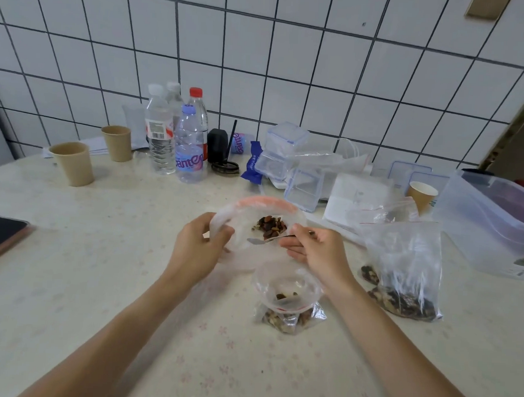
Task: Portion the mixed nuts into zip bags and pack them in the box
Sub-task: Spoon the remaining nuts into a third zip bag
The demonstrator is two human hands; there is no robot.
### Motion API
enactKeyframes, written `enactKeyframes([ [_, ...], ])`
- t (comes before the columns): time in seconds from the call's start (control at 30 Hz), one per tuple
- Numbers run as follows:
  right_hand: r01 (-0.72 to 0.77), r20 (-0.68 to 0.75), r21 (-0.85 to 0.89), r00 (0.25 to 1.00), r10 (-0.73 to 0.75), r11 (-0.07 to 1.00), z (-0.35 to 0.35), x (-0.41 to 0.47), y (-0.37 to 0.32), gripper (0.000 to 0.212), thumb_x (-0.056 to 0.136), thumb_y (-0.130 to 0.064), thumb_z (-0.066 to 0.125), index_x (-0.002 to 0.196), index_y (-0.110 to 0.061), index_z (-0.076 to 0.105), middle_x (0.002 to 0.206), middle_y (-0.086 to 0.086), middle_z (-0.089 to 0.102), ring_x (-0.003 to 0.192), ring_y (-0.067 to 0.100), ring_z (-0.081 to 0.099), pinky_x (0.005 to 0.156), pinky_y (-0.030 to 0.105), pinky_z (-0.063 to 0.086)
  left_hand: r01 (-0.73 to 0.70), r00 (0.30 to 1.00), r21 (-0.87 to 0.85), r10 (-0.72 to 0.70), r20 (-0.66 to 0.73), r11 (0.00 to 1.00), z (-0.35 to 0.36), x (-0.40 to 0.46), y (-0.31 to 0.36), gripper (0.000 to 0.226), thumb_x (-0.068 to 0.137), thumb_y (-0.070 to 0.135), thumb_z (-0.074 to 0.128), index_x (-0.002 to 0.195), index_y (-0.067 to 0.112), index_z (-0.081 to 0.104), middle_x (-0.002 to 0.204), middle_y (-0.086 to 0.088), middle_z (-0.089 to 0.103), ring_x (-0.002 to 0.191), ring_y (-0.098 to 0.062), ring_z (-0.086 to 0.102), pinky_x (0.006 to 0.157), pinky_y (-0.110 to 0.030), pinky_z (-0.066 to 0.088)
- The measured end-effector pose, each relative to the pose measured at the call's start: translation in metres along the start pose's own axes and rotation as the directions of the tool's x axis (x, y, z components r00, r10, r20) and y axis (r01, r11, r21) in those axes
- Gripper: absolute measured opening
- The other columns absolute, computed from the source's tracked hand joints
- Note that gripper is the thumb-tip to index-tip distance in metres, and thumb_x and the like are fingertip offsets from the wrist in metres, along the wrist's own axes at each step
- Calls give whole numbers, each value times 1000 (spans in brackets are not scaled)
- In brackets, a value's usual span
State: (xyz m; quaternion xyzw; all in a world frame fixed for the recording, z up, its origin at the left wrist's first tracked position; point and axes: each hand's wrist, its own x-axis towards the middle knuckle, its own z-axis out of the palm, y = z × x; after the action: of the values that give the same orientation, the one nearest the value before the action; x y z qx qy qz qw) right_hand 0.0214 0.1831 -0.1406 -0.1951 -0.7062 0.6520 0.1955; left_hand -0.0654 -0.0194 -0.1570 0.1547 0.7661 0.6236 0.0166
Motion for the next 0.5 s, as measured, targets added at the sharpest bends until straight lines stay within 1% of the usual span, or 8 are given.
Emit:
enactKeyframes([
  [0.07,8,-50,6,999,-7,1000,-6,2,4,19,103,-21,63,97,-7,75,84,7,81,87,18,78,84,29,62,-15,1000,-77,15,2,997,1,-1,3,10,99,22,66,102,30,72,88,11,76,61,-11,73,51,-13,48],
  [0.13,14,-91,29,996,-11,999,-12,4,9,17,102,-19,63,97,-7,74,83,7,81,86,18,79,86,31,62,-16,1000,-120,18,11,993,2,-2,5,10,99,22,66,99,29,73,85,14,75,57,-13,72,50,-11,47],
  [0.2,28,-129,24,991,-25,999,-16,6,14,19,102,-17,63,101,-2,74,82,7,80,85,17,79,88,32,62,-20,1000,-121,23,18,992,2,-3,5,10,99,24,65,98,29,74,82,11,75,57,-14,72,51,-10,46],
  [0.27,56,-136,-37,989,-60,998,-17,7,17,18,102,-18,63,103,-3,74,83,5,80,87,16,78,92,37,62,-27,999,-106,30,31,994,2,-4,6,10,100,26,64,99,30,73,84,11,76,57,-15,72,52,-11,47],
  [0.33,117,-94,-164,987,-133,979,-15,6,17,13,102,-20,63,99,-13,74,85,-2,81,90,19,78,93,44,61,-31,998,-87,35,46,996,3,-4,6,9,100,27,64,100,30,73,86,10,76,55,-16,71,52,-14,49],
  [0.4,201,-3,-316,977,-213,927,-12,6,14,13,102,-22,63,99,-16,74,86,-11,80,90,31,76,88,52,60,-41,997,-53,44,57,998,4,-5,5,9,101,29,64,103,30,72,86,8,75,52,-15,69,51,-16,49],
  [0.43,234,38,-374,971,-238,897,-10,7,12,14,102,-23,63,101,-15,75,86,-13,80,89,31,75,87,53,59,-44,997,-34,46,58,998,4,-4,4,9,101,30,63,104,30,72,88,8,75,52,-15,68,50,-17,49],
  [0.5,258,67,-418,965,-253,871,-9,10,10,15,102,-22,63,103,-13,75,87,-12,79,89,23,75,87,50,58,-42,997,-3,43,57,999,3,-3,2,10,101,30,62,107,31,71,95,11,75,51,-14,68,51,-18,51],
])
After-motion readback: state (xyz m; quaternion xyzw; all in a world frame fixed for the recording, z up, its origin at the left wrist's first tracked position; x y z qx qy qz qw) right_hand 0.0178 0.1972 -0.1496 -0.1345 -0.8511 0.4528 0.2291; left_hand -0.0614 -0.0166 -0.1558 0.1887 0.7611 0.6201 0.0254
